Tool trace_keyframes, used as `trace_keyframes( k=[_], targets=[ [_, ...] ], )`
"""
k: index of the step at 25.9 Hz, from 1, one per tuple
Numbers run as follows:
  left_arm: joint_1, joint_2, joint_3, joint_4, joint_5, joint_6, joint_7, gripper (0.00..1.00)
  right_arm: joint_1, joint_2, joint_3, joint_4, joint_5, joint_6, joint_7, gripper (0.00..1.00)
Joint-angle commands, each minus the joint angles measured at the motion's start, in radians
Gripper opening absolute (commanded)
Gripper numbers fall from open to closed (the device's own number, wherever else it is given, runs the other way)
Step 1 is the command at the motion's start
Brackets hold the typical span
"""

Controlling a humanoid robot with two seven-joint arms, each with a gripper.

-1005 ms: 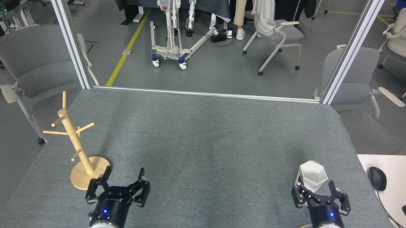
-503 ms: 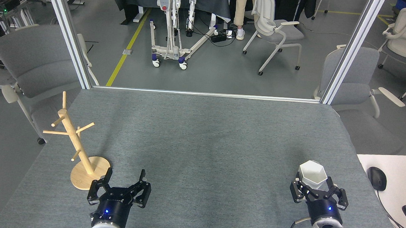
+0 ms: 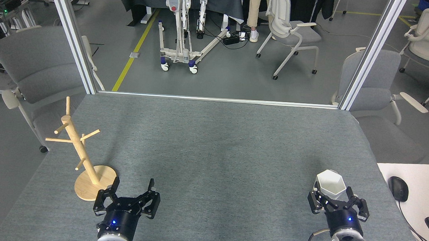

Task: Hang cup on storage rack
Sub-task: 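Close the right gripper on the white cup's rim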

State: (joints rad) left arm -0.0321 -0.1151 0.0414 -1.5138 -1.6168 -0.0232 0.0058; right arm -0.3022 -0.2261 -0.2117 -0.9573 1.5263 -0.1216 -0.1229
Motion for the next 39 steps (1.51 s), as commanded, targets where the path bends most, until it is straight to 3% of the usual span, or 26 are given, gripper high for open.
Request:
trace_keyframes(
  k=[1, 17, 24, 39],
  targets=[
    [-0.002, 0.000, 0.000, 0.004, 0.000, 0.000, 0.000, 0.99, -0.009, -0.002, 0.000, 0.011, 0.002, 0.000, -0.001, 1.00],
    [-0.008, 0.000, 0.000, 0.018, 0.000, 0.002, 0.000, 0.99, -0.046, -0.002, 0.002, 0.084, 0.002, 0.002, -0.001, 1.00],
    [-0.011, 0.000, 0.000, 0.026, 0.000, 0.002, 0.000, 0.99, -0.107, -0.005, 0.005, 0.149, 0.011, 0.002, -0.001, 1.00],
    [-0.014, 0.002, 0.000, 0.027, 0.000, 0.000, 0.000, 0.99, -0.107, -0.009, 0.005, 0.157, 0.014, -0.001, -0.001, 1.00]
  ],
)
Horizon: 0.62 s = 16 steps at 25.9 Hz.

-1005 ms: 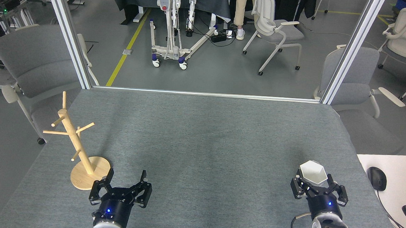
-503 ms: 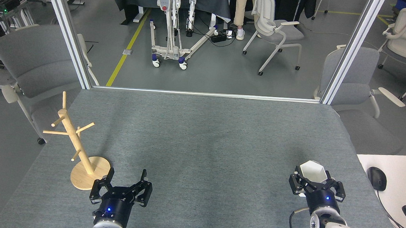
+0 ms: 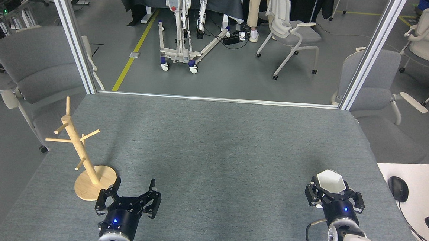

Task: Hang cup on storage rack
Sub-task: 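Close the right gripper on the white cup's rim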

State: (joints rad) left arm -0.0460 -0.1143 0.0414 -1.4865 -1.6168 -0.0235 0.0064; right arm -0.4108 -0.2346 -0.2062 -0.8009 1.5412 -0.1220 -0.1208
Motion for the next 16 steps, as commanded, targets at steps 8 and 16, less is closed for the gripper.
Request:
trace_keyframes(
  k=[8, 16],
  targets=[
    [0.000, 0.002, 0.000, 0.000, 0.000, -0.001, 0.000, 0.99, 0.001, 0.000, -0.001, 0.000, -0.001, -0.005, -0.003, 0.79],
    [0.000, 0.004, 0.000, -0.005, 0.000, -0.003, 0.007, 0.99, 0.001, 0.000, -0.001, -0.001, -0.001, -0.050, -0.003, 0.23]
  ],
)
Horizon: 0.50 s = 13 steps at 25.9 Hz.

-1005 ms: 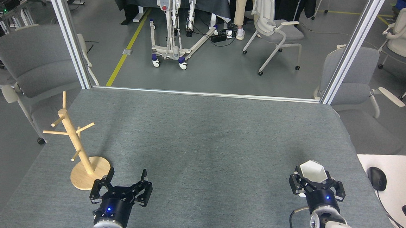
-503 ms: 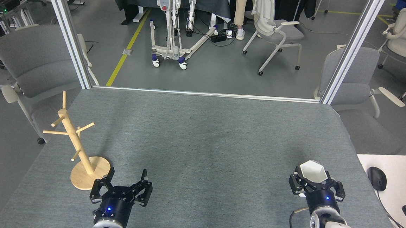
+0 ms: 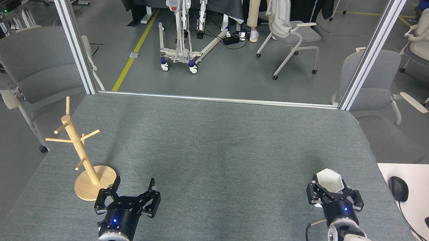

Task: Hang cup on storage rack
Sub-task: 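Close the right gripper on the white cup's rim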

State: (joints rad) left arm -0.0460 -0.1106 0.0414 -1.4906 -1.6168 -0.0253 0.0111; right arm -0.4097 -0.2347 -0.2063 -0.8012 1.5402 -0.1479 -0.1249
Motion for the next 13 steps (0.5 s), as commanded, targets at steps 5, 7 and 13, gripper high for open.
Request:
trace_keyframes(
  k=[5, 7, 13],
  targets=[
    [0.000, 0.000, 0.000, -0.004, 0.000, -0.001, 0.007, 0.99, 0.000, 0.000, -0.001, -0.015, -0.005, -0.035, 0.007, 0.20],
    [0.000, 0.000, 0.000, -0.010, 0.000, -0.001, 0.013, 0.99, -0.001, -0.002, 0.001, -0.035, -0.006, -0.035, 0.008, 0.20],
    [0.000, 0.000, 0.000, -0.013, 0.000, -0.002, 0.053, 0.99, 0.006, 0.011, -0.010, -0.286, -0.009, -0.021, 0.221, 0.20]
  ],
)
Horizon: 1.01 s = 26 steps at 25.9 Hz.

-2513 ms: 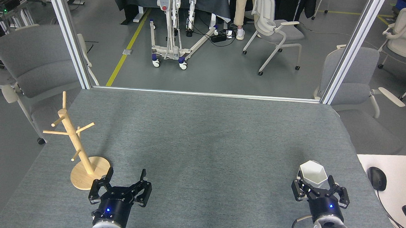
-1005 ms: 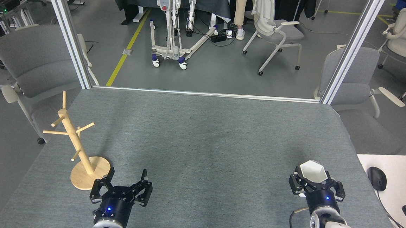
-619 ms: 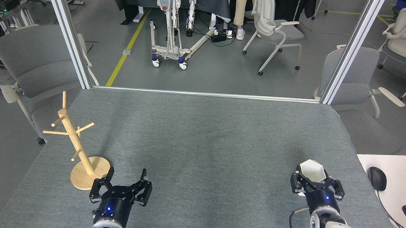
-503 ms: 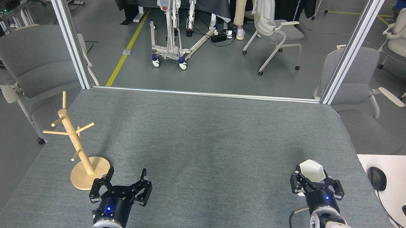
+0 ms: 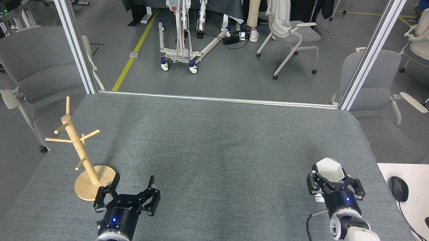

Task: Hang cup on storage rack
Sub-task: 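Lift the cup and carry it toward the left gripper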

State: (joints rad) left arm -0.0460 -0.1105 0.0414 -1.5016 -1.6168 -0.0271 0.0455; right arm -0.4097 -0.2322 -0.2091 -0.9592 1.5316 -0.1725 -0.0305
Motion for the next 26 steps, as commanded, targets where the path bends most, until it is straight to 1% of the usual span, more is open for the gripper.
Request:
trace_keyframes(
  k=[1, 4, 6, 8, 10, 11, 13, 17, 20, 21, 23, 24, 26],
  targets=[
    [0.000, 0.000, 0.000, 0.000, 0.000, -0.002, 0.025, 0.99, 0.009, 0.011, -0.009, -0.185, -0.002, 0.008, 0.184, 0.20],
    [0.002, 0.002, -0.021, -0.002, -0.002, -0.027, 0.031, 0.99, 0.043, 0.030, 0.002, -0.348, -0.005, 0.050, 0.297, 0.19],
    [0.012, 0.011, -0.058, -0.006, -0.005, -0.054, 0.040, 0.99, 0.078, 0.060, 0.008, -0.455, -0.008, 0.088, 0.356, 0.19],
    [0.021, 0.017, -0.110, -0.029, -0.012, -0.080, 0.082, 0.99, 0.098, 0.080, 0.040, -0.558, -0.010, 0.103, 0.425, 0.19],
    [0.044, 0.029, -0.186, -0.069, -0.025, -0.091, 0.119, 0.99, 0.106, 0.094, 0.077, -0.631, -0.011, 0.125, 0.512, 0.19],
    [0.041, 0.040, -0.222, -0.078, -0.037, -0.093, 0.122, 0.99, 0.108, 0.102, 0.093, -0.661, -0.011, 0.142, 0.552, 0.19],
    [0.028, 0.049, -0.294, -0.078, -0.078, -0.093, 0.117, 0.99, 0.114, 0.109, 0.162, -0.719, -0.011, 0.191, 0.616, 0.18],
    [-0.015, 0.049, -0.423, -0.062, -0.186, -0.096, 0.112, 0.99, 0.121, 0.105, 0.352, -0.791, -0.010, 0.383, 0.689, 0.17],
    [-0.060, 0.038, -0.471, -0.046, -0.193, -0.131, 0.091, 0.99, 0.111, 0.097, 0.534, -0.796, -0.002, 0.593, 0.742, 0.18],
    [-0.072, 0.032, -0.474, -0.032, -0.193, -0.151, 0.073, 0.99, 0.108, 0.097, 0.573, -0.796, 0.002, 0.645, 0.750, 0.18],
    [-0.100, 0.008, -0.479, -0.014, -0.193, -0.186, 0.039, 0.99, 0.108, 0.106, 0.628, -0.794, 0.044, 0.722, 0.761, 0.18],
    [-0.113, -0.002, -0.480, -0.008, -0.193, -0.201, 0.033, 0.99, 0.109, 0.111, 0.640, -0.793, 0.068, 0.739, 0.773, 0.18],
    [-0.130, -0.008, -0.482, 0.004, -0.193, -0.232, 0.031, 0.99, 0.109, 0.123, 0.669, -0.786, 0.088, 0.752, 0.784, 0.18]
  ],
)
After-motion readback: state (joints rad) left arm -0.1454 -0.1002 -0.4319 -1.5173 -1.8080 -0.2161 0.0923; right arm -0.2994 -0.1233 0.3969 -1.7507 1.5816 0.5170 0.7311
